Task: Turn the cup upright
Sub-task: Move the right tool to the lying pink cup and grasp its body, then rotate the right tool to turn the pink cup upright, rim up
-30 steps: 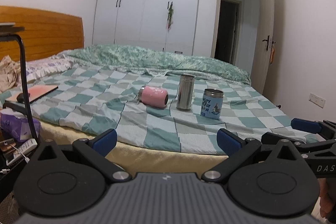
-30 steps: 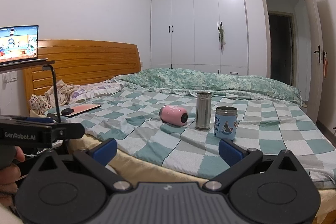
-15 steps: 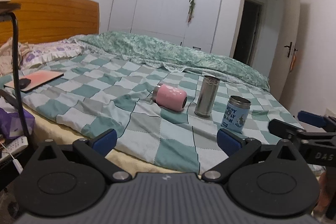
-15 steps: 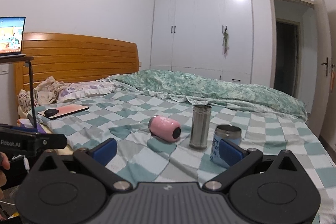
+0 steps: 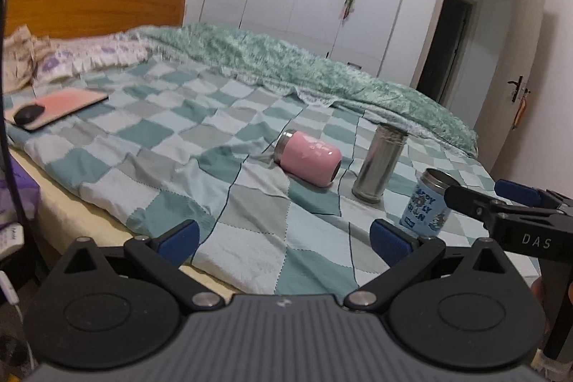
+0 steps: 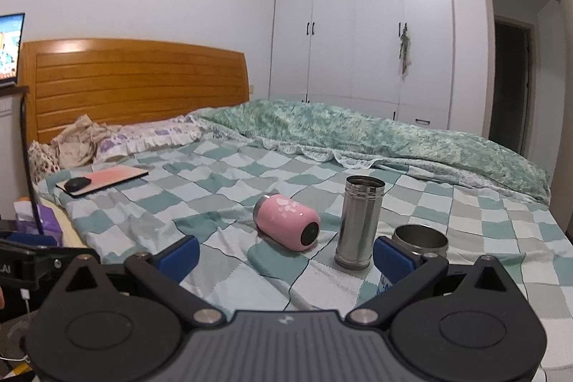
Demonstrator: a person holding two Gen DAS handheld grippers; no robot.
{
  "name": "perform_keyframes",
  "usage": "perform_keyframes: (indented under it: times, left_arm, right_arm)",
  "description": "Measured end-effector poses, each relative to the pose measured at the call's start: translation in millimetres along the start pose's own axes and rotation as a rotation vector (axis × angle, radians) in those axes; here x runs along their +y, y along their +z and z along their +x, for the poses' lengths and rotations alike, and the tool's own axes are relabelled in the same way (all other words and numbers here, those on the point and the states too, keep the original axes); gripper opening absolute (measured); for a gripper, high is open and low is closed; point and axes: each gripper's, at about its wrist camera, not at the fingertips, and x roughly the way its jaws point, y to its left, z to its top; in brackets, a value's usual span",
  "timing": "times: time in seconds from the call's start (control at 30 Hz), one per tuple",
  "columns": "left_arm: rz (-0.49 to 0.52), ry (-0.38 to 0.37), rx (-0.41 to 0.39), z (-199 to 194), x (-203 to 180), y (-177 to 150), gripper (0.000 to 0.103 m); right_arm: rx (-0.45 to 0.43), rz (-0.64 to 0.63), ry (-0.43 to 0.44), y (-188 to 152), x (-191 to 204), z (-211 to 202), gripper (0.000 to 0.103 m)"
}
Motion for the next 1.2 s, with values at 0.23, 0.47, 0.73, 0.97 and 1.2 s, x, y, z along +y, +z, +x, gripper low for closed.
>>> perform_keyframes:
  times: [0.23,0.47,0.73,0.97,1.2]
  left_arm:
    - [-0.017,-0.023,0.061,63.2,15.0,24.6,0.103]
    - [-0.105,-0.069,0.106,143.7,35.4,57.2,0.103]
    - [-0.194,0.012,0.156,228.9,67.8,74.6,0.103]
    - [-0.18,0.074,0.181,262.7,97.9,79.2,0.103]
    - [-0.185,0.096,0.202,281.1,118.3,81.5,0.103]
  right_arm:
    - [0.093,-0.004,0.044,22.4,-13.3,77.6,0.103]
    - [0.193,-0.023,0.1,52.6,-22.3,174.2,0.103]
    - [0.317,-0.126,0.109,72.1,-5.0,297.6,0.101]
    - [0.5,-0.358,0.08,65.4,29.4,387.8,0.097]
    - [0.657,-0.35,0.118,46.4,34.9,440.1,0.091]
